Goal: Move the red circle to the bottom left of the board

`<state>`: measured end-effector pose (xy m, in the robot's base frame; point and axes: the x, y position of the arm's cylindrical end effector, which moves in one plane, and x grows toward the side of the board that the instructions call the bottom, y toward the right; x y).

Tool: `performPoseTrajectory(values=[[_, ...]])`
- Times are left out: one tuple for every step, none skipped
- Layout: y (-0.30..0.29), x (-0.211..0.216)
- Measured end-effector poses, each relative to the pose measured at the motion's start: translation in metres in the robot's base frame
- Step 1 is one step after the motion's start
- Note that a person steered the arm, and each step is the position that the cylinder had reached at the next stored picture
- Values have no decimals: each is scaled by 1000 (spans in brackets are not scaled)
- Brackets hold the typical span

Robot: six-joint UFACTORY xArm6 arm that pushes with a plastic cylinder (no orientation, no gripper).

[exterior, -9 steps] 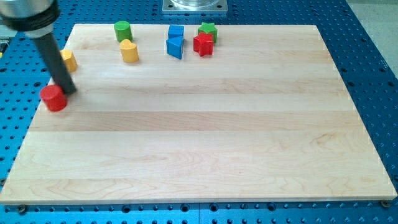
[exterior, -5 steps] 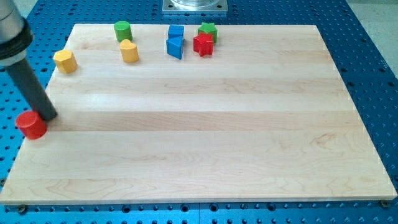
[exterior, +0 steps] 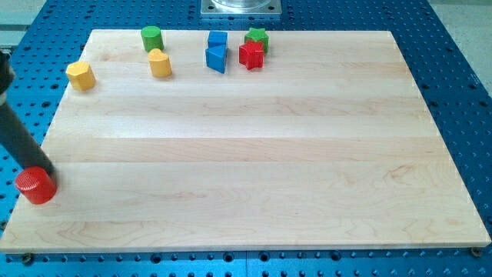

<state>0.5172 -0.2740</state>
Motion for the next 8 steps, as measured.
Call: performPoseTrajectory(values=[[26, 2], [30, 2], [21, 2], [8, 2], [-7, 15], [-10, 40], [-6, 33], [-24, 7]])
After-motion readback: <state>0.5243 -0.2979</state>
